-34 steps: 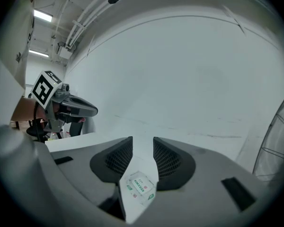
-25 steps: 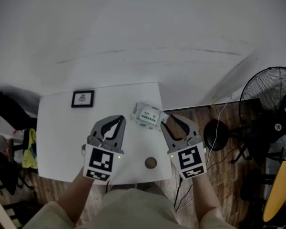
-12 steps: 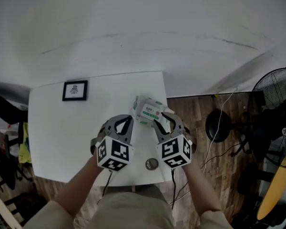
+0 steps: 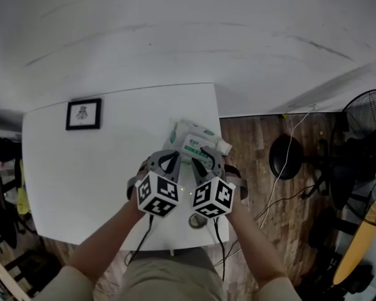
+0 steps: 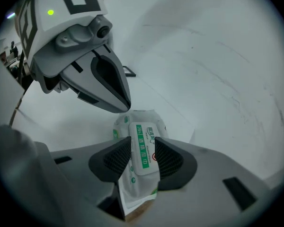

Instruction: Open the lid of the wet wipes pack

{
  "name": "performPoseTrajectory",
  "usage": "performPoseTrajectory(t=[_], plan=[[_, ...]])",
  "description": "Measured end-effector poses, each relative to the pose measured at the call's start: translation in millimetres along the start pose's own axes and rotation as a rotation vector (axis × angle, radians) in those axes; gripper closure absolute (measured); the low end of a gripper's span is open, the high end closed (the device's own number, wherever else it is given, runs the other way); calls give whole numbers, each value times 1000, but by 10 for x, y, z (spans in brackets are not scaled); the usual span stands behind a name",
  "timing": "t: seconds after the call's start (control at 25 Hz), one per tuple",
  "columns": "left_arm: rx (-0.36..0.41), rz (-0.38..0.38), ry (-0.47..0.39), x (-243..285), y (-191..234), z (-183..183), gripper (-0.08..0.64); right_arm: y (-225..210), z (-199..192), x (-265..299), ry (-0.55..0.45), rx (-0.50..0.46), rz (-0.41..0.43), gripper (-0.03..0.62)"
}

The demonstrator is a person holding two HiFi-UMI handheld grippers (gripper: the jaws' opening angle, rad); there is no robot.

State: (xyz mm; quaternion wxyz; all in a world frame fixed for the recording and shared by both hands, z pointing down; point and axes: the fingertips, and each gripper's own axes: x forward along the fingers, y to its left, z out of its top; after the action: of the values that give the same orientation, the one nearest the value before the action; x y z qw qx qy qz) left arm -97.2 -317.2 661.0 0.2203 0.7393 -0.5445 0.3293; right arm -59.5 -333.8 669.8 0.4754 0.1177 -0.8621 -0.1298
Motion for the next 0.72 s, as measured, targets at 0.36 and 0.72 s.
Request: performPoseTrajectory(t=[0.36,0.72], plan=[[-82,-59,15,341,22,-241,537,127,-60,176,31,-107,27,451],[-108,-81,26,362,23,-267,537,108,-39,159,37,-38,52,499]])
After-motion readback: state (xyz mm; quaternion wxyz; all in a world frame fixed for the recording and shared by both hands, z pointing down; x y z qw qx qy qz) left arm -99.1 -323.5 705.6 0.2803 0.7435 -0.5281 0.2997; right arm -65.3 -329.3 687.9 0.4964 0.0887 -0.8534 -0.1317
